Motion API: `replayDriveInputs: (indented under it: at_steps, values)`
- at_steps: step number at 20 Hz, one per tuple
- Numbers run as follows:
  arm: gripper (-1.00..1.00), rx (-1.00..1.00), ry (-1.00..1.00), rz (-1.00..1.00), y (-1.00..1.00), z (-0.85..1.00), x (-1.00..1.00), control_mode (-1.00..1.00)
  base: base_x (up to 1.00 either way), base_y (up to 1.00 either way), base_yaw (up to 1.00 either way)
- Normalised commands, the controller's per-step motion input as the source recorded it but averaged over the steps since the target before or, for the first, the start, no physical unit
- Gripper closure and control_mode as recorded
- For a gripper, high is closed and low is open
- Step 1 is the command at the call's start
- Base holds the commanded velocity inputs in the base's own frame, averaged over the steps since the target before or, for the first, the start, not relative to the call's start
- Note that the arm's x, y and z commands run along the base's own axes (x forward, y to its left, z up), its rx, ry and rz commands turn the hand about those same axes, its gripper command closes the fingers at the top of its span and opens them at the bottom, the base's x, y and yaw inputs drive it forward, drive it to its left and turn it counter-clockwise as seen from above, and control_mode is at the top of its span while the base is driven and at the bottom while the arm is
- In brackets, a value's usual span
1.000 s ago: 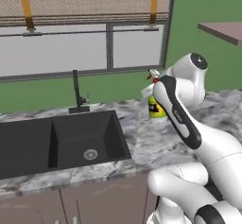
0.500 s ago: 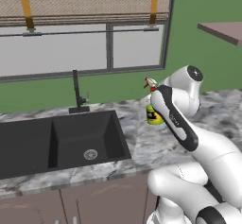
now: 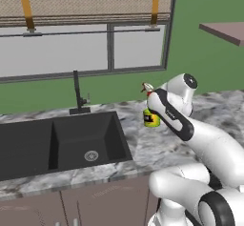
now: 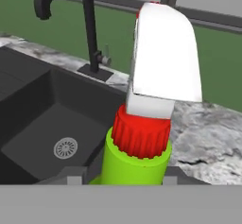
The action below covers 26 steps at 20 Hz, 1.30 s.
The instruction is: Open the cabinet. Pick the spray and place it next to the sink. Then close the cabinet.
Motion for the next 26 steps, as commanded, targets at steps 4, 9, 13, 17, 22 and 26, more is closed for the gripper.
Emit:
replayDriveInputs:
  at_steps: [4,9,13,17,22,26]
  values:
    - [1.00,0.06,0.00,0.14,0.01,-0.20,0.39,-1.00,0.00,0.00,0.00]
    - [1.00,0.03,-0.01,0.19,0.08,-0.09,0.21,-1.00,0.00,0.00,0.00]
    - [1.00,0.00,-0.06,0.18,0.07,0.00,0.00,-1.00,0.00,0.00,0.00]
    - [1.00,0.02,-0.06,0.14,0.00,0.00,0.00,-1.00,0.00,0.00,0.00]
    - [1.00,0.00,-0.19,0.10,0.00,-0.18,-0.02,-1.00,0.00,0.00,0.00]
    - [1.00,0.00,-0.09,0.05,0.00,-0.20,0.00,-1.00,0.00,0.00,0.00]
